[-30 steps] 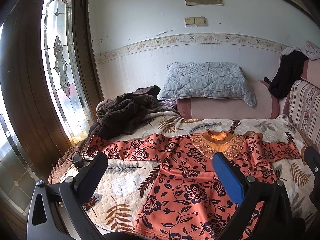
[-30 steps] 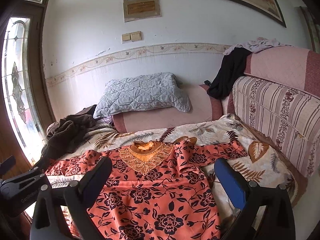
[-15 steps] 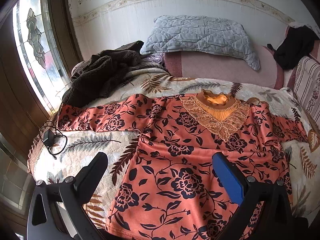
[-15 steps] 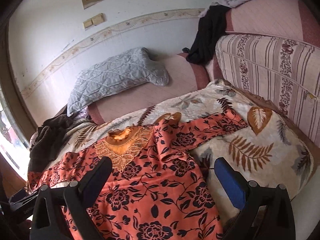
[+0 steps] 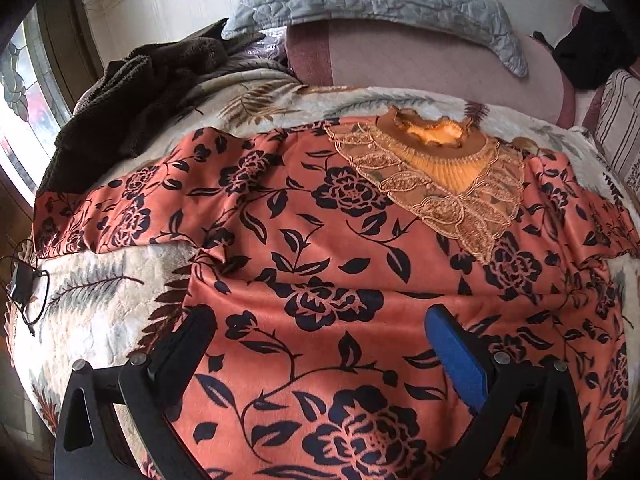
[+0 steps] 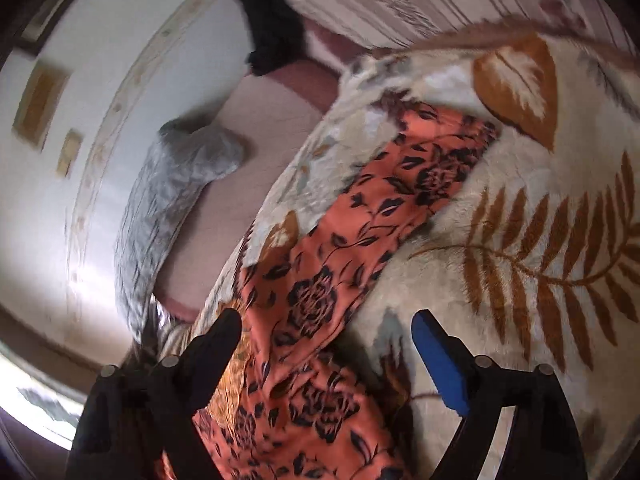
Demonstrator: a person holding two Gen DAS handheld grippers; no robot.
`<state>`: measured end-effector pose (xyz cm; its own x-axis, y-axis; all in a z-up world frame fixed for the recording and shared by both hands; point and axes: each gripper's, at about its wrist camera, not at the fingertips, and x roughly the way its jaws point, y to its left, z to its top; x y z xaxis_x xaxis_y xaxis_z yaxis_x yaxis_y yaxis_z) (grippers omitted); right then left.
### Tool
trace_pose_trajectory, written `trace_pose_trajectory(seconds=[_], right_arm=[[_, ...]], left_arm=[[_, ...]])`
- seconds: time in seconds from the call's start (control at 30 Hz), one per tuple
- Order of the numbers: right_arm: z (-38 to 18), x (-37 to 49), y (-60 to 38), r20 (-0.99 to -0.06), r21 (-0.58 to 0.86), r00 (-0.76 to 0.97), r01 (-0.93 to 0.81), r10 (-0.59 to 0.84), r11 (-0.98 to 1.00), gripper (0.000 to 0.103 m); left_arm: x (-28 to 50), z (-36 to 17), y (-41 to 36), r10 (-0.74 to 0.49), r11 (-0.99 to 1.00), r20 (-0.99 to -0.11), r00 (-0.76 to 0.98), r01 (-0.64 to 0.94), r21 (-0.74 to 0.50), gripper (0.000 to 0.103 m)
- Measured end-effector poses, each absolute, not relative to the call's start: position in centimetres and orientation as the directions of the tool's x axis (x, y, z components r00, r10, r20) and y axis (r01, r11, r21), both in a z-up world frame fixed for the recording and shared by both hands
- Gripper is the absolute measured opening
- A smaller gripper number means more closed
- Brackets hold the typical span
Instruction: Fold small clothes
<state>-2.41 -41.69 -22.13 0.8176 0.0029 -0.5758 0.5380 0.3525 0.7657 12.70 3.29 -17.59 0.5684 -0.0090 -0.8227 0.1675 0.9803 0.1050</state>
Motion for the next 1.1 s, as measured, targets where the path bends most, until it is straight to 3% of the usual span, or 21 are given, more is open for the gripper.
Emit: trace_pose_trajectory(seconds=[0.13, 0.23, 0.3, 0.33, 0.37, 0.47, 0.6, 0.7, 0.83, 0.97, 1.1], right_arm=[[-25.7, -0.3, -46.1, -0.570, 0.810, 0.822, 0.559, 0.012, 0.180, 0.071], [-26.7, 0.7, -48.5, -0.554, 0.825, 0.833, 0.551, -0.019, 0.127, 0.068], [-27.4, 1.8, -49.8, -0.551, 0.828, 0.834, 0.551, -0.031, 0.101, 0.057], [-27.9, 2.5, -50.4, -0.553, 0.827, 0.833, 0.553, -0.029, 0.100, 0.046], [-28.4, 3.2, -50.9, -0.565, 0.819, 0.825, 0.564, -0.028, 0.100, 0.028], [-29.4, 4.1, -52.0, -0.552, 0.830, 0.833, 0.553, -0.038, 0.076, 0.006], [-25.6, 4.8, -50.7, -0.507, 0.829, 0.857, 0.514, -0.093, 0.220, 0.008], [-19.7, 5.7, -47.1, -0.406, 0.807, 0.908, 0.409, -0.104, 0.426, 0.008], [-13.3, 7.1, -39.5, -0.282, 0.762, 0.959, 0.211, 0.020, 0.612, 0.008], [-11.0, 11.3, -30.3, -0.295, 0.717, 0.937, 0.087, 0.188, 0.692, 0.008], [-12.2, 15.1, -20.6, -0.347, 0.698, 0.884, 0.021, 0.313, 0.716, 0.008]], left_arm=[[14.6, -21.6, 2.7, 0.031, 0.968, -0.878, 0.477, 0.205, 0.145, 0.103], [15.1, -22.4, 3.3, -0.015, 0.978, -0.887, 0.462, 0.192, 0.083, 0.103], [15.2, -22.7, 3.7, -0.037, 0.981, -0.890, 0.454, 0.186, 0.054, 0.103], [15.1, -22.7, 3.8, -0.045, 0.981, -0.887, 0.459, 0.186, 0.046, 0.103], [14.9, -22.8, 3.8, -0.047, 0.982, -0.883, 0.467, 0.186, 0.046, 0.103], [14.4, -22.8, 3.6, -0.041, 0.981, -0.870, 0.491, 0.184, 0.057, 0.103], [14.7, -22.2, 3.9, -0.055, 0.980, -0.884, 0.463, 0.197, 0.042, 0.103], [15.3, -20.5, 5.3, 0.019, 0.988, -0.839, 0.544, 0.119, 0.100, 0.103], [16.0, -17.7, 9.2, 0.139, 0.988, -0.759, 0.636, -0.032, 0.154, 0.103], [17.0, -16.9, 13.7, 0.195, 0.981, -0.756, 0.625, -0.138, 0.139, 0.103], [16.8, -16.5, 17.3, 0.222, 0.971, -0.758, 0.614, -0.211, 0.113, 0.103]])
